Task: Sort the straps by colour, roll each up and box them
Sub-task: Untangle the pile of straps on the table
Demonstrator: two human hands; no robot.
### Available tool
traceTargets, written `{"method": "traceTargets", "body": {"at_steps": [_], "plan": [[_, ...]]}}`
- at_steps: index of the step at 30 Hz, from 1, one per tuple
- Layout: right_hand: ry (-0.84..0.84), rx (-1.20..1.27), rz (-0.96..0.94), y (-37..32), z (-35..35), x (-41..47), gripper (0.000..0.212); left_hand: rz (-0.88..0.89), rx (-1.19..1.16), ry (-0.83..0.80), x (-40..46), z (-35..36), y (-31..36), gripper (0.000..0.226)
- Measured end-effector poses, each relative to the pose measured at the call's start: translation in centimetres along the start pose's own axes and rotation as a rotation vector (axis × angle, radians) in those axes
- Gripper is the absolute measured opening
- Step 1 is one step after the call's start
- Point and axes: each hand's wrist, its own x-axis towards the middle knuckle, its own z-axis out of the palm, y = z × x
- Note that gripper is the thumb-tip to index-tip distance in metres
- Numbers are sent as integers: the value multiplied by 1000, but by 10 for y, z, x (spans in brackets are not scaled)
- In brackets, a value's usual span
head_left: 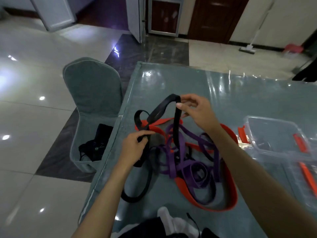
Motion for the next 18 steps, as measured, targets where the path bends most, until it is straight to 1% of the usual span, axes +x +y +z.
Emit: {"method": "traceTargets", "body": {"at_steps": [2,5,6,9,10,12,14,15,17,18], "plan": [[20,98,-32,-36,0,2,18,28,8,-12,-3,6,12,39],[22,179,-49,-78,10,-1,18,54,-32,-15,-5,19,31,36],[21,207,-59,-88,14,-3,16,54,-56,-25,-6,23,36,36],[17,272,-55,-105,27,-9,14,47,-112,-105,-8,37,48,46],[10,290,-39,-107,31,-11,14,56,-146,-105,-9,42,50,42],[-8,327,11,-104,38,-15,13,81,-193,-50,-11,52,53,29],[23,383,74,-97,44,-20,13,49,-246,50,-11,61,54,28],[56,427,110,-92,45,-23,14,8,-288,91,-10,65,53,35],[108,513,179,-83,44,-28,20,-102,-350,161,-10,69,54,59],[113,534,207,-78,44,-31,25,-141,-357,192,-10,70,53,60]]}}
